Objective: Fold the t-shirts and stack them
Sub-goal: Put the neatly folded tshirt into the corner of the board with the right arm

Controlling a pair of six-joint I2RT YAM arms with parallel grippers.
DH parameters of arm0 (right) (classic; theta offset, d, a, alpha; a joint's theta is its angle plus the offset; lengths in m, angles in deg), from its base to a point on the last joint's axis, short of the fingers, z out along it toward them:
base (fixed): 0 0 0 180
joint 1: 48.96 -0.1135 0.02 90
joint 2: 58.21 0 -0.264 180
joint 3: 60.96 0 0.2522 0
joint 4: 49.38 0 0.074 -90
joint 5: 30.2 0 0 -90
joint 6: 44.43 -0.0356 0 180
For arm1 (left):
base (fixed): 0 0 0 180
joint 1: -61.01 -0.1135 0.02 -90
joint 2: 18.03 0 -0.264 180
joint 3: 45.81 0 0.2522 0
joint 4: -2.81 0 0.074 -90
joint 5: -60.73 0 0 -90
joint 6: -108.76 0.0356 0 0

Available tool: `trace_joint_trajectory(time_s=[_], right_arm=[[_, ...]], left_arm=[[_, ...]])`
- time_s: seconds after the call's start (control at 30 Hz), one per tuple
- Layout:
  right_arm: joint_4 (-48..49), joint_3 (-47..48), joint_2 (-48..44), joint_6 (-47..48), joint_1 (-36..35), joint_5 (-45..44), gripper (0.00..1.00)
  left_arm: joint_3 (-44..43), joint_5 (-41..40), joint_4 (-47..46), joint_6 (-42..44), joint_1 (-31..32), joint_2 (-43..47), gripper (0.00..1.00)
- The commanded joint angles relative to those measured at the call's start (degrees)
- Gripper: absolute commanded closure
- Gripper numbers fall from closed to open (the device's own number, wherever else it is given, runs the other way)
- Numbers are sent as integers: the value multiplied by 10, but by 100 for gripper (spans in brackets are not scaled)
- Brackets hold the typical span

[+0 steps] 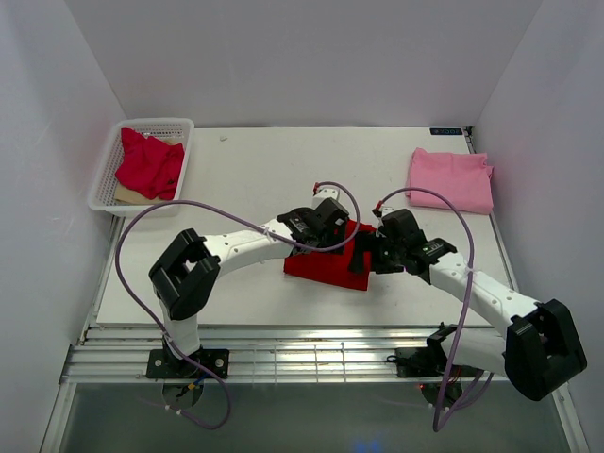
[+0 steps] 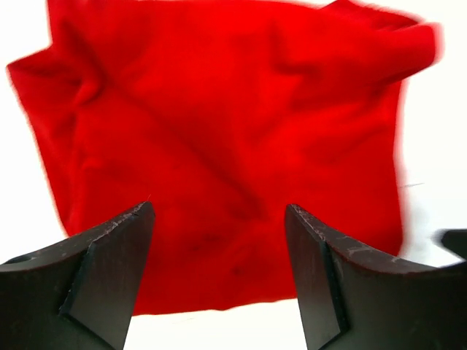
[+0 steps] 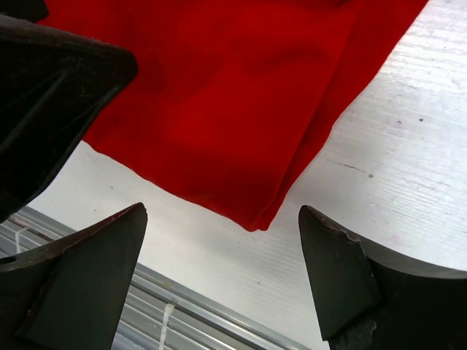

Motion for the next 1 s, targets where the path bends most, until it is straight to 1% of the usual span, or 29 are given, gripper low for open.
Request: trace_joint_trajectory(time_s=[0.0, 0.23, 0.47, 0.73, 0.97], right_arm=[[60, -9, -14, -17, 0, 30, 10], [113, -32, 20, -29, 5, 9, 10], [117, -24, 66, -19, 16, -34, 10], [134, -40, 90, -15, 36, -21, 10], [177, -58, 116, -31, 37, 22, 10]], left_arm=[[26, -40, 29, 12, 1, 19, 17], [40, -53, 29, 1, 0, -4, 18], [51, -55, 29, -2, -3, -26, 19], [74, -35, 16, -8, -6, -41, 21], [91, -13, 11, -25, -6, -29, 24]])
